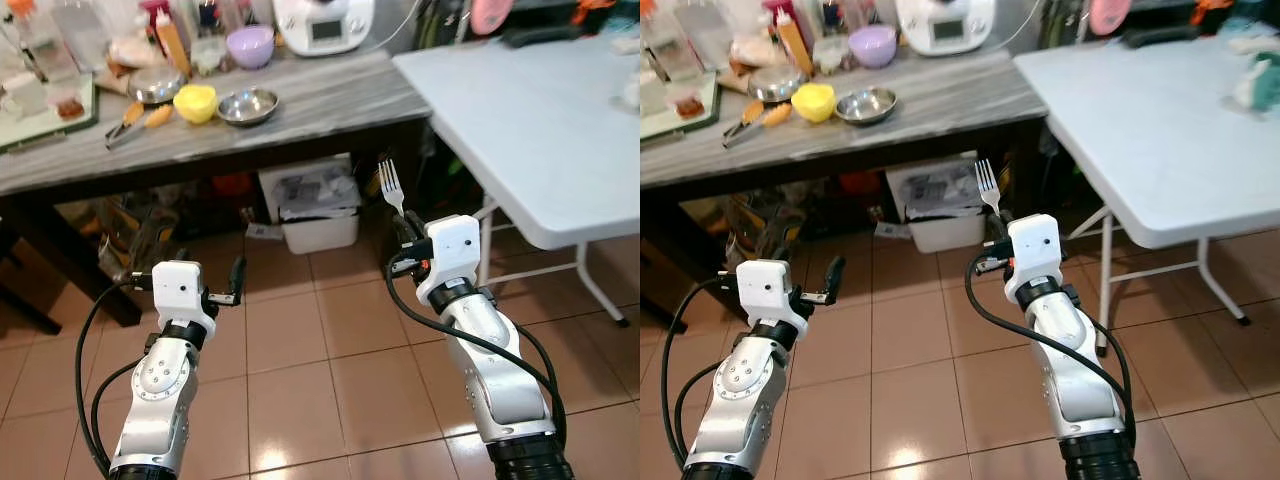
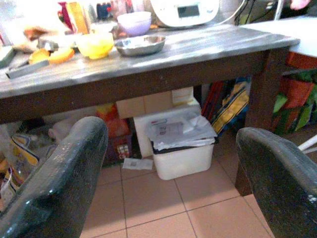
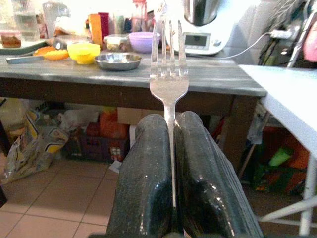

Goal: Setting the table

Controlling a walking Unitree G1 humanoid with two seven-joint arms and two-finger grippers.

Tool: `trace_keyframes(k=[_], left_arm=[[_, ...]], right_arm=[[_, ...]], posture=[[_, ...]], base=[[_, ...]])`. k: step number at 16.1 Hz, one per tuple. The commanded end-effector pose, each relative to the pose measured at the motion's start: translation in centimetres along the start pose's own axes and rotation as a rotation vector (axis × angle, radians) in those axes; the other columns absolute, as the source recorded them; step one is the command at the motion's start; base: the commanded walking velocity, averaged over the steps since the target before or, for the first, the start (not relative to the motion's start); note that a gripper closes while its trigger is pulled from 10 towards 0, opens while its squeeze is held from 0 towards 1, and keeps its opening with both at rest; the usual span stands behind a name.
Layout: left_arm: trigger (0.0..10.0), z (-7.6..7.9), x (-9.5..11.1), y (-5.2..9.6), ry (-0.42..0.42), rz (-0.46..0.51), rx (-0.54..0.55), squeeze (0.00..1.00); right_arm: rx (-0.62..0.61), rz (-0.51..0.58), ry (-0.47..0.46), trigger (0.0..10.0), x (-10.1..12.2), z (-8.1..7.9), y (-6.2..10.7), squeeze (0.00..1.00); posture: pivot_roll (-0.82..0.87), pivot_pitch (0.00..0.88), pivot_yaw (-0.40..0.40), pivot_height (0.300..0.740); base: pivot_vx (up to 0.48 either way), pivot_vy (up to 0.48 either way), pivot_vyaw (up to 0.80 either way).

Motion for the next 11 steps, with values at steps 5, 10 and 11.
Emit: trace_keyframes(k=[5, 10, 11], left_arm=[[10.0, -0.21, 0.08, 0.06, -0.006, -0.002, 0.003, 0.0], [10.0, -0.13, -0.09, 0.04, -0.001, -0.006, 0.003, 0.0], [10.0, -0.03, -0.16, 0.08, 0.005, -0.008, -0.001, 0.0]], right_arm=[[0.008, 0.016, 0.008, 10.0, 0.49, -0.39, 0.05, 0.0], [0.015, 0.021, 0.021, 10.0, 0.55, -0.47, 0.02, 0.0], [0.015, 0.022, 0.023, 10.0, 0.56, -0.49, 0.03, 0.0]], posture=[[-0.18, 0.083, 0.125, 0.74], [-0.19, 0.083, 0.123, 0.74], [-0.19, 0.083, 0.123, 0.74]], base=[[0.381, 0.0, 0.0], [0.383, 0.0, 0.0], [0.382, 0.0, 0.0]])
Point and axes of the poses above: a point about 5 cm out from each wrist's last joint towards the gripper, its own y axis pointing back from the gripper into the wrist, its own x axis along the axis of the wrist's last joint, z = x × y, the point moved 6 cm from there along -y, pointing out of the wrist towards the gripper, and after that the axes turned 12 degrees about y, right-handed, at the moved point
